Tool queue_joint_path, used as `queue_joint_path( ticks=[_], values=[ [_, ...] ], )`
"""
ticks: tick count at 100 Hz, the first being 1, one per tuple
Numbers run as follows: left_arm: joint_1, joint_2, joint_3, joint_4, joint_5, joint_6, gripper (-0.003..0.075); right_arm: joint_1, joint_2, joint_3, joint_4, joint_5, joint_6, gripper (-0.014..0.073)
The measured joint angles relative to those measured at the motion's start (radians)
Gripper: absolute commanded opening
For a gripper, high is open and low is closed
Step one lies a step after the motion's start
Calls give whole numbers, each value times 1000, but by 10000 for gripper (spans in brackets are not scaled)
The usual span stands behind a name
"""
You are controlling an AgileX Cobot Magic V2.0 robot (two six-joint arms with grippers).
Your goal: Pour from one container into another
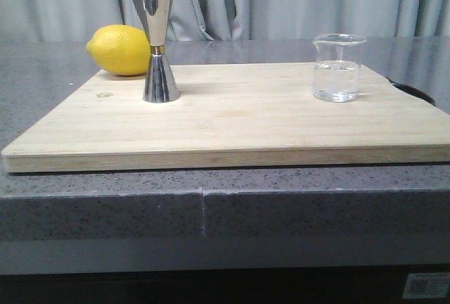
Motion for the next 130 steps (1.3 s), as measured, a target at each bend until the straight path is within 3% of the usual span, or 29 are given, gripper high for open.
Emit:
queue_joint_path(
  ticks=[27, 52, 72, 86, 130],
  values=[
    [-92, 140, -254, -48, 158, 0, -19, 0, 215, -250, 2, 159, 0, -67],
    [-201, 396, -589, -50, 437, 32, -19, 0, 455, -509, 2, 314, 0, -67],
    [-239, 623, -820, -47, 652, 80, -19, 0, 582, -629, 2, 346, 0, -67],
    [-239, 750, -887, -43, 699, 87, -19, 0, 639, -656, 2, 348, 0, -67],
    [-239, 963, -892, -91, 711, 91, -18, 0, 671, -656, 4, 331, 0, -34]
  ],
)
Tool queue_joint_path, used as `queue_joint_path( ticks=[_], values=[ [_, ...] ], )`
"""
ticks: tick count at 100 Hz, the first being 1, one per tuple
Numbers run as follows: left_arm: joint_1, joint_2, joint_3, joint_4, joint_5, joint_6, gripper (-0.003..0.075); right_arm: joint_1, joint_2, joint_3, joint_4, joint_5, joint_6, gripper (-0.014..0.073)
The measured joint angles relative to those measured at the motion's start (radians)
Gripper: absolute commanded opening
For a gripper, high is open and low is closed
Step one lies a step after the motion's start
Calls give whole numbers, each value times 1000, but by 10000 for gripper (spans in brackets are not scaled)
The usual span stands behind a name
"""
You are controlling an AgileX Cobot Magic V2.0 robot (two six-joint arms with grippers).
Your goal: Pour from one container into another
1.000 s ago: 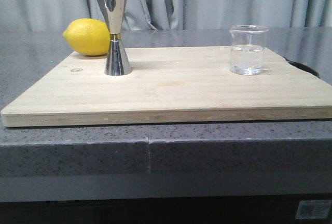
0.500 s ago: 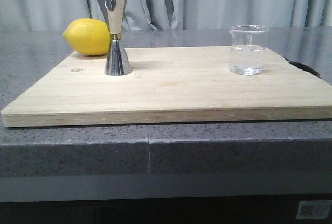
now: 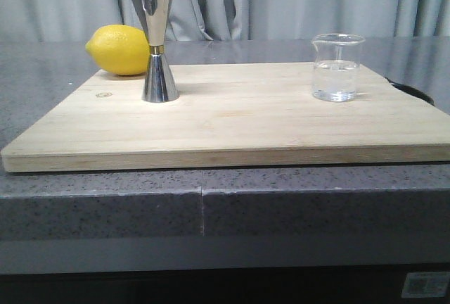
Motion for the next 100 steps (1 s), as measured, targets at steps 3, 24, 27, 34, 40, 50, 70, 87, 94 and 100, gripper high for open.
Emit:
queue_joint_path(
  ticks=[3, 24, 27, 34, 40, 50, 70, 87, 94, 100],
  values=[
    [0, 6, 0, -10, 0, 2, -18, 0, 0, 0, 0, 0, 0, -4],
    [0, 22, 0, -59, -16, 46, 30, 0, 0, 0, 0, -5, 0, 419],
    [0, 22, 0, -67, -18, 59, 58, 0, 0, 0, 0, -9, 0, 484],
    [0, 22, 0, -87, -29, 92, 159, 0, 0, 0, 0, -22, 0, 612],
    [0, 22, 0, -106, -45, 110, 286, 0, 0, 0, 0, -35, 0, 665],
    [0, 22, -2, -119, -70, 121, 524, 0, 1, 0, 0, -49, 0, 668],
    [0, 22, -2, -125, -141, 125, 700, 0, 1, 0, 0, -54, 0, 668],
    [0, 22, -2, -141, -195, 125, 643, 0, 1, 0, 0, -54, 0, 668],
    [0, 24, -2, -154, -195, 125, 610, 0, 1, 0, 0, -54, 0, 668],
    [0, 26, -2, -159, -197, 142, 585, 0, 1, 0, 0, -54, 0, 668]
  ],
)
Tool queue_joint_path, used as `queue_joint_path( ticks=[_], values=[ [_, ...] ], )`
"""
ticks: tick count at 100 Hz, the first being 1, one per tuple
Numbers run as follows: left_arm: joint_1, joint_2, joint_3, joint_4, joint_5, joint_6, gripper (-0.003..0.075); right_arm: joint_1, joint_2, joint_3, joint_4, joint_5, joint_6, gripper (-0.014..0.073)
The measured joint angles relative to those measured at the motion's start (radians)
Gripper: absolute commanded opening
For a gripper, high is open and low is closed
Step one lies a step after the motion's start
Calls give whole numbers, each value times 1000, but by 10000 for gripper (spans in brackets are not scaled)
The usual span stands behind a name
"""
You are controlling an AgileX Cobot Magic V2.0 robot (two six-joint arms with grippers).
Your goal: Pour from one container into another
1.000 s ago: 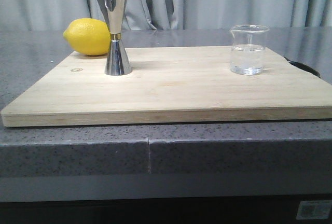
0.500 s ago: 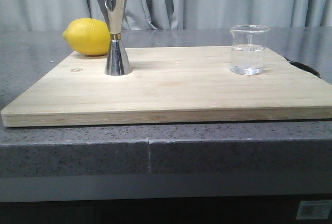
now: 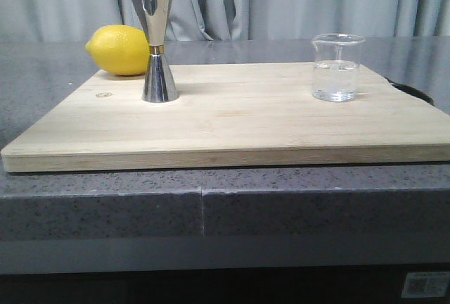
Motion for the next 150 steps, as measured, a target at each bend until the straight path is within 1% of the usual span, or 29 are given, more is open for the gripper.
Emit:
queue_joint_path(
  ticks=[9, 15, 27, 43, 52, 59, 66, 75, 81, 88, 97, 111, 125, 150],
  values=[
    [0, 11, 0, -7, 0, 83, 566, 0, 5, 0, 0, 0, 0, 668],
    [0, 19, 8, -9, -4, 156, 566, 0, 17, 0, 0, 0, 0, 668],
    [0, 31, 45, -24, -35, 244, 566, 0, 58, 0, 0, 22, 0, 668],
    [0, 37, 132, -118, -111, 354, 566, 0, 127, 0, 0, 46, 0, 668],
    [0, 45, 180, -226, -151, 449, 566, 0, 164, 0, 0, 54, -10, 668],
    [0, 56, 221, -340, -173, 557, 566, 3, 188, 0, 0, 54, -24, 668],
    [0, 71, 256, -484, -185, 701, 566, 16, 210, 0, 0, 54, -33, 668],
    [0, 96, 293, -718, -183, 943, 566, 46, 234, 0, 0, 45, -40, 668],
    [0, 116, 308, -890, -161, 1127, 566, 67, 246, 0, 0, 35, -46, 668],
    [0, 145, 313, -1043, -112, 1304, 566, 93, 256, 0, 0, 15, -52, 668],
    [0, 189, 314, -1153, -26, 1463, 566, 119, 258, 0, -6, 0, -54, 668],
    [0, 265, 314, -1218, 104, 1600, 566, 128, 258, 0, -26, -8, -57, 668],
    [0, 347, 314, -1241, 229, 1685, 566, 128, 258, 0, -37, -8, -57, 668],
    [2, 463, 314, -1267, 340, 1800, 566, 128, 258, 0, -42, -8, -58, 668]
  ],
)
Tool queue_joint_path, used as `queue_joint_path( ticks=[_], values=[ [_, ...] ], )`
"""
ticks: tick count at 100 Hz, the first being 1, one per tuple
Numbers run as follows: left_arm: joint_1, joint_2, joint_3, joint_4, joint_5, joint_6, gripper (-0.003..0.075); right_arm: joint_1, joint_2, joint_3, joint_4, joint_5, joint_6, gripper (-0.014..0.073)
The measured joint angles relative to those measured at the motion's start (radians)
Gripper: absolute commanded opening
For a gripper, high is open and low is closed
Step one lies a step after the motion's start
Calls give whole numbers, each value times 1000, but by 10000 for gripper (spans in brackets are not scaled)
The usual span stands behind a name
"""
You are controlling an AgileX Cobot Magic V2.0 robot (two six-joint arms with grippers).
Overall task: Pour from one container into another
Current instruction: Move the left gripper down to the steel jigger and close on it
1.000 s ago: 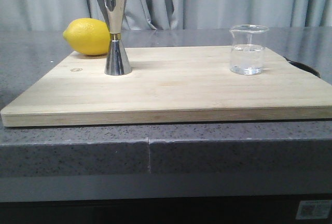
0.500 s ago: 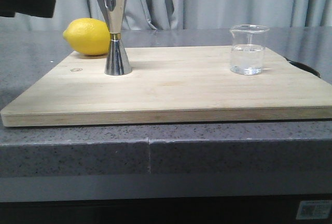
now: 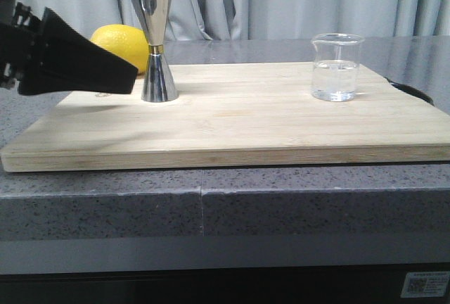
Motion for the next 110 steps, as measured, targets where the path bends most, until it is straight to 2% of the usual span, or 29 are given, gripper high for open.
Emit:
queue_joint_path(
  ticks=[30, 66, 110],
  values=[
    [10, 60, -25, -106, 51, 105, 566, 0, 0, 0, 0, 0, 0, 668],
    [10, 73, -137, -113, 67, 111, 566, 0, 0, 0, 0, -9, -2, 668],
    [10, 226, -210, -116, 95, 111, 566, 0, 0, 0, 0, -25, -2, 668]
  ],
)
